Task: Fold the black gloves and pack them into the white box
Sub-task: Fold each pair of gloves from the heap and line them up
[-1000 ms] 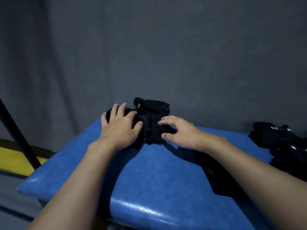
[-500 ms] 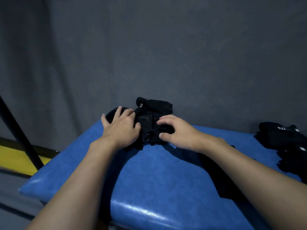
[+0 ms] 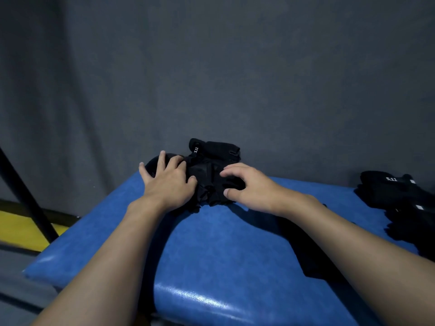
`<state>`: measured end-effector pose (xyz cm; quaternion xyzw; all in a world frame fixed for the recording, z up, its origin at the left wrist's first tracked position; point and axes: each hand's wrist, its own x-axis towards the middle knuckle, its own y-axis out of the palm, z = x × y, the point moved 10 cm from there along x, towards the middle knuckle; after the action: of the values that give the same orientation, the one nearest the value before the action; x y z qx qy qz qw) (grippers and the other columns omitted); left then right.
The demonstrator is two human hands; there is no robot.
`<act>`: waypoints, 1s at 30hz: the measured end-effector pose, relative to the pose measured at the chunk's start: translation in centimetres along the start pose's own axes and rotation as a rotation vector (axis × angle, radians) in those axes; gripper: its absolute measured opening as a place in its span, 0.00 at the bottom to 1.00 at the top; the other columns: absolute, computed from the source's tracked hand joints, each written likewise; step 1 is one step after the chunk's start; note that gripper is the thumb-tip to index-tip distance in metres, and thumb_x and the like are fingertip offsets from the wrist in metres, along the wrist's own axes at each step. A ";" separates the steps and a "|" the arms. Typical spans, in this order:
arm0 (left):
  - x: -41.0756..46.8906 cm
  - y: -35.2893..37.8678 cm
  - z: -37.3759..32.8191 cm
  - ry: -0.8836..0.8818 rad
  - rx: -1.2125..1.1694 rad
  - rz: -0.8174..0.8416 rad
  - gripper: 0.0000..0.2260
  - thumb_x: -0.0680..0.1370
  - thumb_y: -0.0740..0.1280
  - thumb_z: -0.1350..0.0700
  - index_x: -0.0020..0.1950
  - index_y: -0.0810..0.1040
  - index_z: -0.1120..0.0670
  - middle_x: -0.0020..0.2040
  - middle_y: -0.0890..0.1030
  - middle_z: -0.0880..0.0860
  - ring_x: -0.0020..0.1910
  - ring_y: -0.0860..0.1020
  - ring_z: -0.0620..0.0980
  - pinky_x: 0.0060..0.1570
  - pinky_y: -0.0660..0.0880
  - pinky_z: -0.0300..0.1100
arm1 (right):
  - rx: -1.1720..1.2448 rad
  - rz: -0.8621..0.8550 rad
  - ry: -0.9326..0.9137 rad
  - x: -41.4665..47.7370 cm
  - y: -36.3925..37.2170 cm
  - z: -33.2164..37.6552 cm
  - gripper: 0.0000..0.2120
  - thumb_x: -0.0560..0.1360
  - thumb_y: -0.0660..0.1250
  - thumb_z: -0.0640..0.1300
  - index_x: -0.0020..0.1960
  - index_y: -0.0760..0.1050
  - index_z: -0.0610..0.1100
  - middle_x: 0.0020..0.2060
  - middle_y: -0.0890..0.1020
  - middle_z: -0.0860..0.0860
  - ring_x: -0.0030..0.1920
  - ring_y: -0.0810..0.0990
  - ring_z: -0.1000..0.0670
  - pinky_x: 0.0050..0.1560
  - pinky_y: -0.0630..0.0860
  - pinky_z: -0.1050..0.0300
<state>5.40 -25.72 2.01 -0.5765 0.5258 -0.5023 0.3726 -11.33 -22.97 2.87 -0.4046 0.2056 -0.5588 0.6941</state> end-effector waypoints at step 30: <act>-6.3 -5.7 -4.7 0.357 -0.584 -0.236 0.11 0.74 0.63 0.49 0.53 0.83 0.43 0.51 0.72 0.40 0.51 0.75 0.43 0.53 0.72 0.41 | 0.251 -0.108 0.033 -4.3 -2.4 -1.0 0.15 0.80 0.64 0.48 0.66 0.74 0.49 0.54 0.81 0.53 0.57 0.78 0.56 0.57 0.72 0.66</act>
<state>2.55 -18.12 7.34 -0.6186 0.6335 -0.4634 0.0340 -14.77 -19.37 3.48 -0.3156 0.1235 -0.6234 0.7046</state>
